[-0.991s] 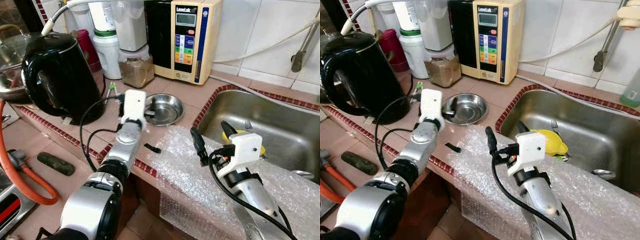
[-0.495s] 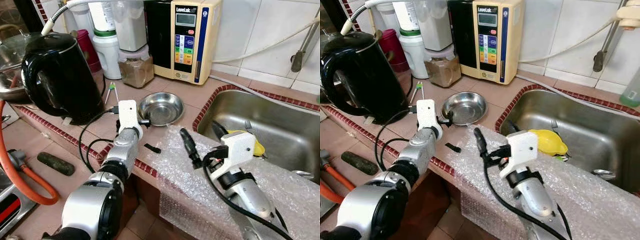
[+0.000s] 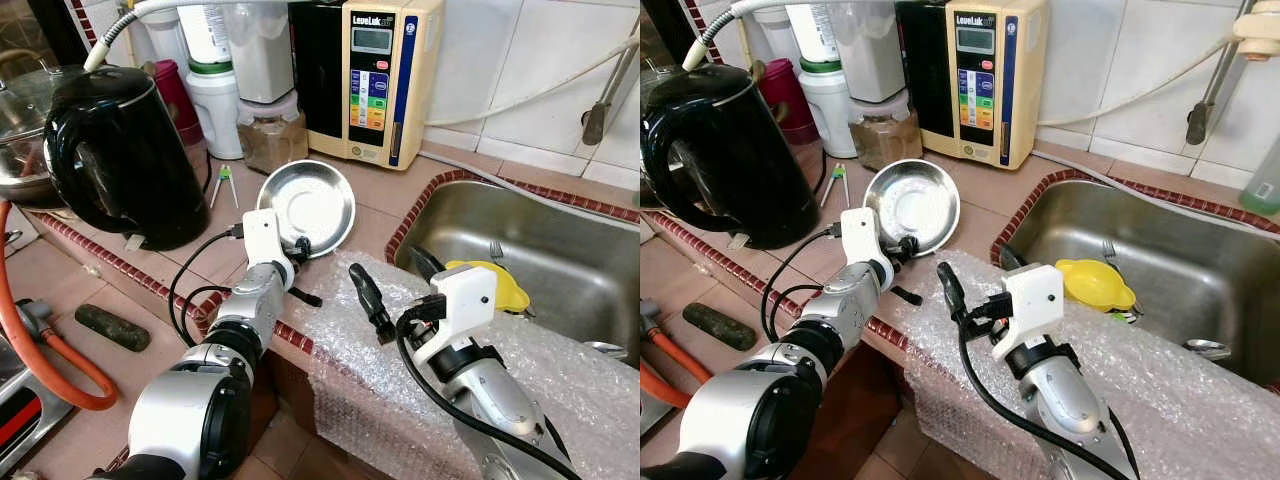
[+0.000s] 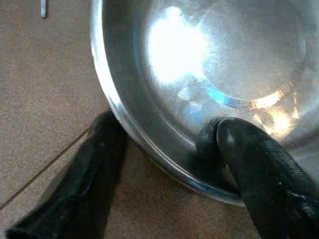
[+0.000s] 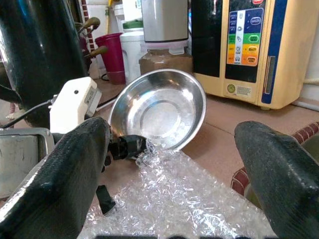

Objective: Kitchen organization

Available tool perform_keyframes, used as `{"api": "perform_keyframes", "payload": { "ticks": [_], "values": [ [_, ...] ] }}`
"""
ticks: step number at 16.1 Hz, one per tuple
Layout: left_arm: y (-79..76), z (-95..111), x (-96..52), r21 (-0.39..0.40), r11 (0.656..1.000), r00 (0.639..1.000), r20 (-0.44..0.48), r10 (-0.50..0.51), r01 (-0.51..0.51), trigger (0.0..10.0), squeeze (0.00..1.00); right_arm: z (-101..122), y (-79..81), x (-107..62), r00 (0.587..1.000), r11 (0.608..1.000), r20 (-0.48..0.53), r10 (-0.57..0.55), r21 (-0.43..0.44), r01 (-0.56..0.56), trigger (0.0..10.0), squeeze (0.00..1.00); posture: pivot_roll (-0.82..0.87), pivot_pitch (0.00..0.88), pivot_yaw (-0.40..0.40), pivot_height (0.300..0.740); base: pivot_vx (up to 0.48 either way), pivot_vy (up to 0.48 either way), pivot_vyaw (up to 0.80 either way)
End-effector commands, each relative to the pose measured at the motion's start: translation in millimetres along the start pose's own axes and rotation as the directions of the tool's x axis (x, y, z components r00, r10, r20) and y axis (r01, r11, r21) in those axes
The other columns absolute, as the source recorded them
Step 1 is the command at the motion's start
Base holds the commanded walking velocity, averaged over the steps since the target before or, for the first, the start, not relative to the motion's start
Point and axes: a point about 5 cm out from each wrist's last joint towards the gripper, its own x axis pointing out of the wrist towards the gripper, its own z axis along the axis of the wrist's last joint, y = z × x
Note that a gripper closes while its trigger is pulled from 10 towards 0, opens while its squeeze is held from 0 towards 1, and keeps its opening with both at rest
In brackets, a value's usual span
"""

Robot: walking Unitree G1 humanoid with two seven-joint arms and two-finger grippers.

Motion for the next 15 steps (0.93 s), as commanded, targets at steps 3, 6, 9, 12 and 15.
{"api": "perform_keyframes", "payload": {
  "ticks": [3,6,9,12,15],
  "values": [
    [3.3,-4,0.1,-0.019,1.000,0.999,-0.041,0.019,-0.019,0.0,0.00,-7,1.0,0.9,0.999,1.000,-0.043,0.006,0.001,-0.006,10.0,0.65,-0.08,0.000,0.086,0.740,0.000,0.000,0.00],
    [9.7,5,0.8,0.016,0.998,0.998,-0.009,0.054,-0.054,0.0,0.00,-8,-0.2,1.0,0.999,1.000,-0.050,0.002,-0.003,-0.002,10.0,0.62,-0.08,0.000,0.086,0.740,0.000,0.000,0.00],
    [16.1,31,-0.4,0.138,0.989,0.984,0.171,0.038,-0.062,0.0,0.00,-9,-1.5,1.9,0.998,1.000,-0.055,0.000,-0.004,0.000,10.0,0.53,-0.07,0.000,0.083,0.740,0.000,0.000,0.00],
    [16.9,39,-3.1,0.199,0.977,0.964,0.263,0.025,-0.080,0.0,0.00,-10,-1.6,3.6,0.998,1.000,-0.059,0.004,-0.008,-0.005,10.0,0.49,-0.07,0.000,0.076,0.740,0.000,0.000,0.00],
    [13.7,32,-2.9,0.145,0.989,0.973,0.231,0.001,-0.035,10.0,0.00,-10,-2.7,5.2,0.998,1.000,-0.059,0.007,-0.016,-0.008,10.0,0.44,-0.07,0.000,0.074,0.740,0.000,0.000,0.00]
  ]
}}
